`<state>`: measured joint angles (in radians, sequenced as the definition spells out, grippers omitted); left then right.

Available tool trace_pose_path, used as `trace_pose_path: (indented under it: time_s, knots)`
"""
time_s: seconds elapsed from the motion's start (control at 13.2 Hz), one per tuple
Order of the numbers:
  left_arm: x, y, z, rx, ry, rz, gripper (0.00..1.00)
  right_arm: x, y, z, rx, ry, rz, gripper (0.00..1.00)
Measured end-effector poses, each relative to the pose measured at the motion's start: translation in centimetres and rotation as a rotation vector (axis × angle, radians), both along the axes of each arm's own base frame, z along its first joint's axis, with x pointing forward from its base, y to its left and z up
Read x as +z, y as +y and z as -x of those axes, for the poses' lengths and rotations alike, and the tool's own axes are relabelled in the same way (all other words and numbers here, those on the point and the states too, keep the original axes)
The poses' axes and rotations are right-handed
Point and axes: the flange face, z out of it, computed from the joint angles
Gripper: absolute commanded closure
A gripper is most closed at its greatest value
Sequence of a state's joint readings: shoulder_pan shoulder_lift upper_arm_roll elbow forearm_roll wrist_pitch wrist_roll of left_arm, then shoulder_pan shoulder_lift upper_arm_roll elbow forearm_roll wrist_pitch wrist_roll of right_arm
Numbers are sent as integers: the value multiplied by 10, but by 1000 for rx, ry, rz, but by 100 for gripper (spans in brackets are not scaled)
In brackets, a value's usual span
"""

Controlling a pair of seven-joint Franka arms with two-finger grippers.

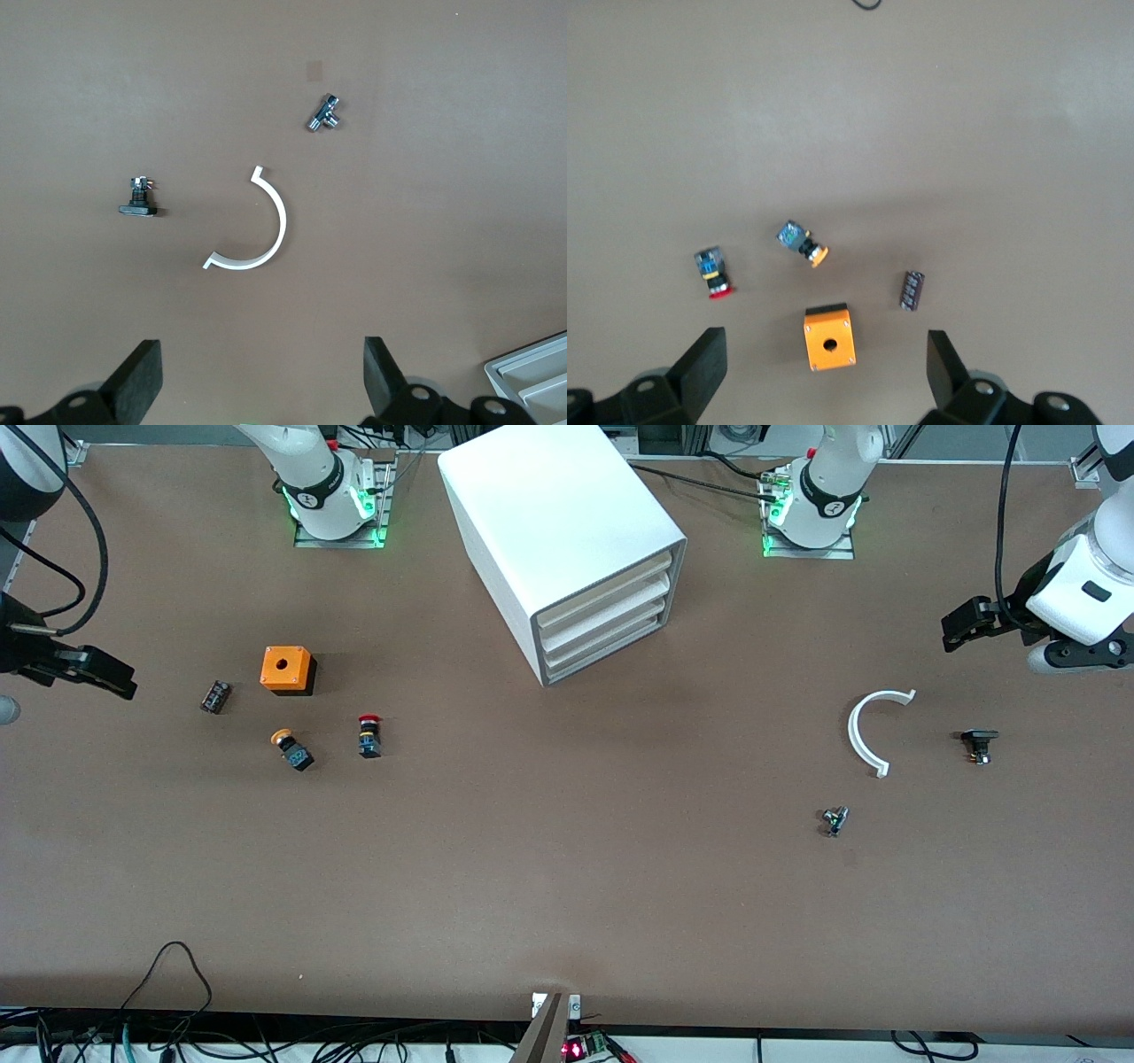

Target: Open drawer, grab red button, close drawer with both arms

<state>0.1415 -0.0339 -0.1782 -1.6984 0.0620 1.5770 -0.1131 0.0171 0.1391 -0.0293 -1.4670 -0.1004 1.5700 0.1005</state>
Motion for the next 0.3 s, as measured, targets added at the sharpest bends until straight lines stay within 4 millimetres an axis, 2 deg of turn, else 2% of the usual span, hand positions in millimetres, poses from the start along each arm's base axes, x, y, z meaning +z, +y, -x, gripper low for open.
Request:
trace_pose_path:
  time_s: [0.3]
  knots:
    - [1,0,0,0,-2,0,0,24,2,16,32,58,-8,0]
